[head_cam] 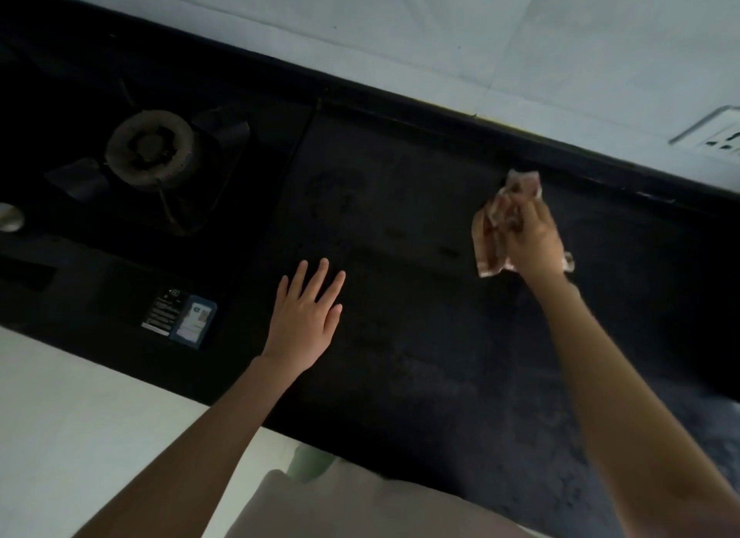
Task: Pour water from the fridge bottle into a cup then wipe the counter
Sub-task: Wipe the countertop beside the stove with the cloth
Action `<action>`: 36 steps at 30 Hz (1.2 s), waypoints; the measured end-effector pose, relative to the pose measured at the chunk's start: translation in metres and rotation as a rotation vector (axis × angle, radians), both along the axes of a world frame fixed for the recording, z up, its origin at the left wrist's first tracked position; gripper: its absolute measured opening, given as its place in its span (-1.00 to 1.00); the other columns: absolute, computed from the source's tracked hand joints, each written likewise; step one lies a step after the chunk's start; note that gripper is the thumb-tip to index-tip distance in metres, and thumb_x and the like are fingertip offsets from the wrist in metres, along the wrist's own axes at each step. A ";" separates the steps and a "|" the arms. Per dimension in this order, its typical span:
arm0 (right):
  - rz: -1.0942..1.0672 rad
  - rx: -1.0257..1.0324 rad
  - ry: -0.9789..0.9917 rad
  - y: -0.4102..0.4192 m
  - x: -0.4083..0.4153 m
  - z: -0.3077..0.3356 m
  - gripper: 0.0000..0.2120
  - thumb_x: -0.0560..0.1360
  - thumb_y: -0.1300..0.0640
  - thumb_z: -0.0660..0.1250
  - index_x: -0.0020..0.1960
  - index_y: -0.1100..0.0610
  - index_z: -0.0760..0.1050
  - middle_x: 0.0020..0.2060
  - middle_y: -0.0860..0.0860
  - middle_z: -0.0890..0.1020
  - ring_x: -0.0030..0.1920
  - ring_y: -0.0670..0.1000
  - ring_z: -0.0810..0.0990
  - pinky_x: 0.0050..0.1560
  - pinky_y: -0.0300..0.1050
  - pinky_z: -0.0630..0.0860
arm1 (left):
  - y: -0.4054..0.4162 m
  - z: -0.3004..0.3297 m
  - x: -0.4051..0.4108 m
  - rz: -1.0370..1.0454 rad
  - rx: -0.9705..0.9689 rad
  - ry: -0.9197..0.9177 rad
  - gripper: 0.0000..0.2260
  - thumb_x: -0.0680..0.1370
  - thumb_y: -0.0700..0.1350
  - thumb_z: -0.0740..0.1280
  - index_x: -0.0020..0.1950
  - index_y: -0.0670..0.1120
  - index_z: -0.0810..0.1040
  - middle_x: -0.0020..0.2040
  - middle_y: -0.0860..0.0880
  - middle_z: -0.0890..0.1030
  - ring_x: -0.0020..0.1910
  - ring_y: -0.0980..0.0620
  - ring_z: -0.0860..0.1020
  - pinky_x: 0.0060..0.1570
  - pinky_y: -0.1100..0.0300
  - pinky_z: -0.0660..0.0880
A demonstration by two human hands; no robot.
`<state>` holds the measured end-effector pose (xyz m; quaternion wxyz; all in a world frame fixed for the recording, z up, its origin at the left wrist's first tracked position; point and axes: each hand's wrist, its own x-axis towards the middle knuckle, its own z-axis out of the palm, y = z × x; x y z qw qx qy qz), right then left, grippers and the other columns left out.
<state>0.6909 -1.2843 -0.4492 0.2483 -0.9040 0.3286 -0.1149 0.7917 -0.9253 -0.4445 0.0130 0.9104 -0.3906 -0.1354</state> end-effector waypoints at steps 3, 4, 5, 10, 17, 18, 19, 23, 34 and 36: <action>-0.028 -0.003 0.060 -0.018 0.058 0.005 -0.53 0.46 0.15 0.32 0.35 0.09 0.39 0.37 0.16 0.38 0.29 0.25 0.43 0.23 0.03 0.39 | 0.000 0.000 -0.001 -0.003 -0.008 -0.005 -0.52 0.57 0.02 0.19 0.49 -0.01 0.28 0.51 -0.14 0.27 0.49 -0.24 0.21 0.38 -0.26 0.25; 0.017 -0.010 0.063 -0.012 0.078 0.004 -0.53 0.44 0.14 0.32 0.34 0.11 0.40 0.35 0.18 0.39 0.29 0.24 0.43 0.25 0.00 0.37 | 0.000 0.000 -0.001 -0.004 -0.010 -0.008 -0.52 0.57 0.02 0.20 0.49 -0.01 0.29 0.50 -0.14 0.28 0.48 -0.25 0.22 0.37 -0.26 0.27; 0.083 -0.018 0.057 0.000 0.097 0.005 -0.54 0.43 0.13 0.31 0.32 0.15 0.42 0.32 0.20 0.41 0.28 0.25 0.44 0.24 -0.02 0.38 | 0.000 0.000 -0.001 -0.005 -0.013 -0.009 -0.52 0.57 0.01 0.20 0.48 -0.02 0.30 0.50 -0.15 0.30 0.47 -0.25 0.24 0.36 -0.26 0.28; 0.460 -0.026 -0.010 0.097 0.125 0.006 -0.53 0.42 0.20 0.36 0.32 0.17 0.42 0.33 0.20 0.41 0.24 0.27 0.46 0.15 0.11 0.50 | 0.000 0.000 0.000 0.004 -0.016 -0.013 -0.53 0.57 0.02 0.19 0.48 -0.01 0.31 0.49 -0.14 0.31 0.47 -0.24 0.24 0.36 -0.25 0.28; 0.493 -0.001 -0.072 0.107 0.037 -0.004 -0.50 0.47 0.16 0.32 0.40 0.08 0.35 0.39 0.12 0.38 0.37 0.17 0.38 0.30 0.10 0.44 | 0.002 -0.004 0.002 0.008 -0.018 -0.017 -0.52 0.57 0.04 0.16 0.49 0.02 0.26 0.52 -0.11 0.25 0.50 -0.20 0.19 0.39 -0.20 0.20; 0.440 0.006 -0.082 0.091 0.039 -0.006 -0.52 0.47 0.19 0.34 0.37 0.10 0.39 0.38 0.14 0.39 0.35 0.19 0.40 0.30 0.10 0.43 | 0.002 -0.005 0.001 0.011 -0.027 -0.015 -0.52 0.57 0.04 0.16 0.49 0.02 0.27 0.52 -0.11 0.25 0.49 -0.20 0.19 0.39 -0.21 0.20; 0.383 0.010 -0.064 0.075 0.047 -0.007 -0.53 0.47 0.19 0.35 0.37 0.11 0.40 0.38 0.15 0.39 0.35 0.20 0.39 0.30 0.12 0.43 | 0.002 -0.005 0.001 0.015 -0.036 -0.009 -0.52 0.56 0.04 0.17 0.49 0.02 0.27 0.52 -0.11 0.25 0.49 -0.21 0.19 0.39 -0.22 0.21; 0.222 -0.006 0.057 0.040 0.126 -0.006 -0.50 0.51 0.15 0.30 0.42 0.10 0.30 0.45 0.11 0.29 0.43 0.19 0.28 0.39 0.14 0.31 | 0.001 -0.005 -0.002 0.025 -0.045 -0.014 -0.52 0.56 0.04 0.18 0.48 0.01 0.30 0.51 -0.11 0.28 0.49 -0.22 0.21 0.39 -0.24 0.24; 0.674 -0.039 -0.006 0.129 0.114 -0.002 -0.43 0.48 0.11 0.35 0.44 0.03 0.27 0.43 0.07 0.30 0.37 0.18 0.38 0.20 0.11 0.51 | 0.002 -0.002 0.000 0.019 -0.028 -0.020 -0.53 0.56 0.06 0.16 0.47 0.02 0.32 0.49 -0.11 0.32 0.47 -0.21 0.26 0.38 -0.21 0.23; 0.592 -0.033 -0.044 0.113 0.085 -0.004 -0.47 0.48 0.12 0.35 0.42 0.04 0.31 0.42 0.09 0.34 0.35 0.17 0.40 0.21 0.05 0.48 | 0.002 -0.003 -0.001 0.023 -0.027 -0.009 -0.53 0.57 0.07 0.12 0.49 0.04 0.29 0.51 -0.09 0.28 0.49 -0.20 0.22 0.40 -0.20 0.20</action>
